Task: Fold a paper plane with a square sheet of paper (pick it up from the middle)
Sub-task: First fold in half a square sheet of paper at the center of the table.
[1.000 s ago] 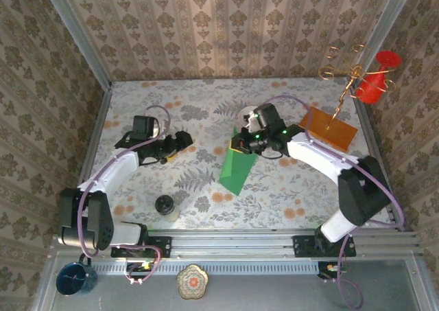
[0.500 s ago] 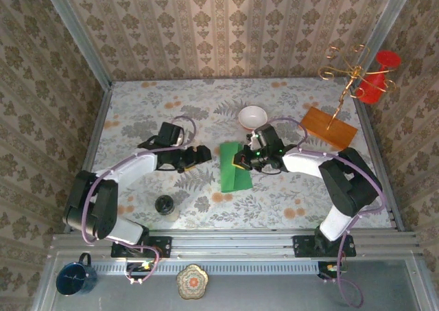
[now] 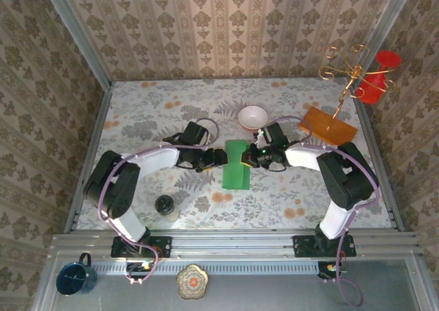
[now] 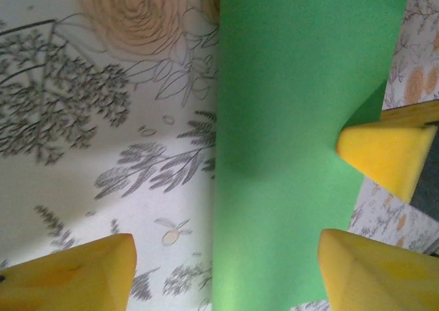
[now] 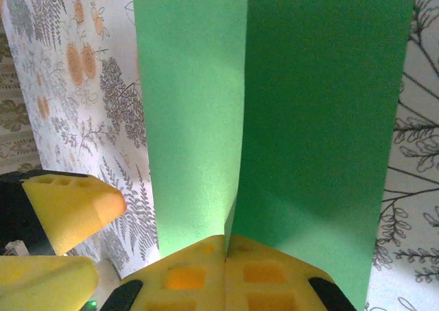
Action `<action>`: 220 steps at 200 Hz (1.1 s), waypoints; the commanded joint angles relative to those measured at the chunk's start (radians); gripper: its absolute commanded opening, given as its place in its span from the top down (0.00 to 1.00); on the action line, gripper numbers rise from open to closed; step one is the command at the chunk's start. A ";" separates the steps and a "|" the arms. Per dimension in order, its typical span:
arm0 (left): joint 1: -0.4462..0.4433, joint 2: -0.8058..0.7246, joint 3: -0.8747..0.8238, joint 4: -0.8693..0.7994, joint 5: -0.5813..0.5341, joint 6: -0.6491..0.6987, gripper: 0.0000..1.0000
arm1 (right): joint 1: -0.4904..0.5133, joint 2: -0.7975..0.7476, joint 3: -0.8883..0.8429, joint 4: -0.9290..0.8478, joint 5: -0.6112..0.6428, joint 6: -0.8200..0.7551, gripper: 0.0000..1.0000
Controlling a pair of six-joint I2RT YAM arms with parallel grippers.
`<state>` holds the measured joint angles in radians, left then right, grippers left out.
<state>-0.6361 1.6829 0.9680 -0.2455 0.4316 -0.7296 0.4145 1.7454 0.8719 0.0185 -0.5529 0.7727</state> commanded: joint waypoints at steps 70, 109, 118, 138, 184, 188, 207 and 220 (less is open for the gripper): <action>-0.061 0.163 0.165 -0.077 -0.099 0.001 0.45 | -0.036 0.041 0.065 -0.134 -0.002 -0.097 1.00; -0.065 0.208 0.203 -0.103 -0.096 0.004 0.52 | -0.037 0.037 0.058 -0.130 -0.002 -0.093 1.00; -0.067 0.218 0.209 -0.112 -0.096 0.003 0.54 | -0.037 0.040 0.060 -0.128 -0.005 -0.092 1.00; -0.072 0.238 0.220 -0.137 -0.107 -0.003 0.56 | -0.038 0.048 0.063 -0.130 -0.006 -0.085 0.99; -0.086 0.296 0.235 -0.179 -0.141 -0.006 0.59 | -0.071 -0.026 0.060 -0.204 0.039 -0.104 0.75; -0.087 0.300 0.237 -0.182 -0.146 -0.002 0.60 | -0.076 -0.035 0.057 -0.208 0.044 -0.107 0.74; -0.099 0.335 0.241 -0.201 -0.166 0.001 0.60 | -0.107 -0.093 0.035 -0.223 0.072 -0.124 0.72; -0.106 0.362 0.242 -0.202 -0.166 0.002 0.60 | -0.129 -0.117 0.023 -0.225 0.071 -0.137 0.71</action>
<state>-0.7094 1.9362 1.2243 -0.4149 0.2989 -0.7334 0.3195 1.7054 0.9123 -0.1635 -0.5186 0.6750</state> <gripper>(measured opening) 0.404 0.285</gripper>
